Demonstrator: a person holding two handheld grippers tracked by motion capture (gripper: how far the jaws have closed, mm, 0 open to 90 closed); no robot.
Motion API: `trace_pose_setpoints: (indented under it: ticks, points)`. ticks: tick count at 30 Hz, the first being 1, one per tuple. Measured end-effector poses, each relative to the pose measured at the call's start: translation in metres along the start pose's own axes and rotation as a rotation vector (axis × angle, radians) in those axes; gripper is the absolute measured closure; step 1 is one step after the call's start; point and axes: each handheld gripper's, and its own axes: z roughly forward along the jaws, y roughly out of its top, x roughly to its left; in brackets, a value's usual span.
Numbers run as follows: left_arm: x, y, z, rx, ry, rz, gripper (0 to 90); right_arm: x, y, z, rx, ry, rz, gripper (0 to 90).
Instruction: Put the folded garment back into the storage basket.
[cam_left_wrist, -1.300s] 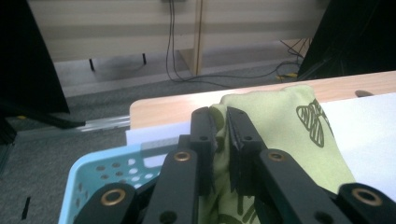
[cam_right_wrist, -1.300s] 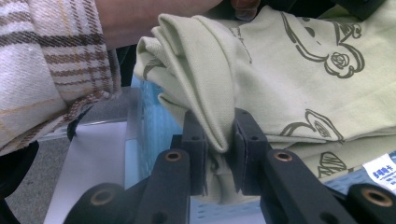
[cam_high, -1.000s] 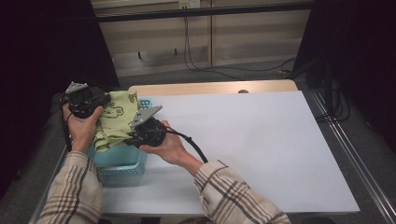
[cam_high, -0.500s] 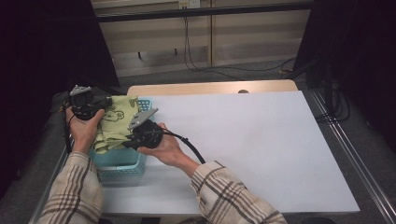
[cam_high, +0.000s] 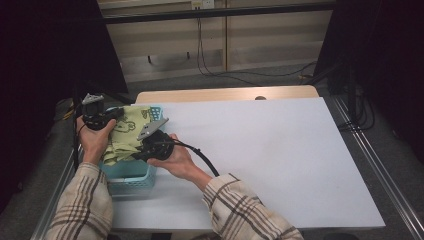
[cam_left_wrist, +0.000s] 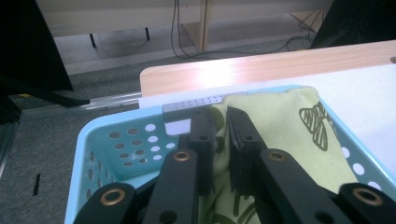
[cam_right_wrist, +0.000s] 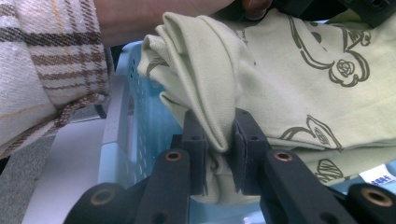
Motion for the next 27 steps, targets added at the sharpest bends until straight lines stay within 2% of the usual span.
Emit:
trace_pose_setpoints:
  ticks: [3, 4, 5, 6, 8, 10, 11, 12, 13, 21, 22, 23, 24, 25, 26, 27]
  points:
    - [-0.001, -0.001, 0.002, 0.011, 0.0, -0.005, 82.1, -0.001, -0.002, 0.0, -0.002, 0.003, 0.008, 77.2]
    - [0.0, -0.001, 0.003, 0.005, 0.008, 0.01, 82.1, -0.001, -0.002, 0.001, -0.002, 0.002, 0.007, 77.2]
    - [0.0, -0.001, 0.003, 0.006, 0.005, 0.01, 82.1, -0.002, -0.003, 0.001, 0.0, 0.002, 0.006, 77.1]
    - [-0.001, -0.002, 0.003, 0.015, 0.002, -0.008, 82.1, -0.001, -0.003, 0.001, -0.001, 0.003, 0.011, 77.2]
    - [0.001, -0.002, 0.004, 0.009, 0.009, 0.007, 82.1, -0.002, -0.003, 0.002, 0.004, 0.001, 0.016, 77.2]
    - [0.0, -0.004, 0.004, 0.028, 0.009, -0.002, 82.1, -0.002, -0.004, 0.002, 0.003, 0.003, 0.013, 77.1]
    - [0.001, -0.005, 0.005, 0.018, 0.009, 0.007, 82.1, -0.002, -0.004, 0.003, 0.004, 0.003, 0.01, 77.1]
    - [0.0, -0.006, 0.006, 0.031, 0.008, -0.005, 82.0, -0.002, -0.004, 0.003, 0.006, 0.004, 0.013, 77.1]
    - [0.001, -0.007, 0.007, 0.025, 0.015, 0.012, 82.0, -0.002, -0.005, 0.004, 0.007, 0.003, 0.017, 77.1]
    - [0.002, -0.011, 0.01, 0.048, 0.017, 0.009, 82.0, -0.005, -0.008, 0.007, 0.015, 0.01, 0.022, 77.1]
    - [0.002, -0.012, 0.011, 0.045, 0.023, 0.021, 82.0, -0.005, -0.008, 0.007, 0.017, 0.01, 0.024, 77.1]
    - [0.002, -0.012, 0.012, 0.058, 0.016, 0.008, 82.0, -0.006, -0.008, 0.008, 0.018, 0.01, 0.023, 77.1]
    - [0.002, -0.013, 0.013, 0.049, 0.018, 0.022, 82.0, -0.006, -0.009, 0.008, 0.021, 0.01, 0.024, 77.1]
    - [0.001, -0.014, 0.014, 0.06, 0.013, 0.009, 82.0, -0.006, -0.009, 0.009, 0.024, 0.012, 0.024, 77.1]
    - [0.002, -0.014, 0.015, 0.055, 0.023, 0.022, 82.0, -0.006, -0.01, 0.009, 0.031, 0.013, 0.026, 77.1]
    - [0.001, -0.015, 0.015, 0.068, 0.016, 0.013, 81.9, -0.006, -0.01, 0.01, 0.04, 0.017, 0.029, 77.1]
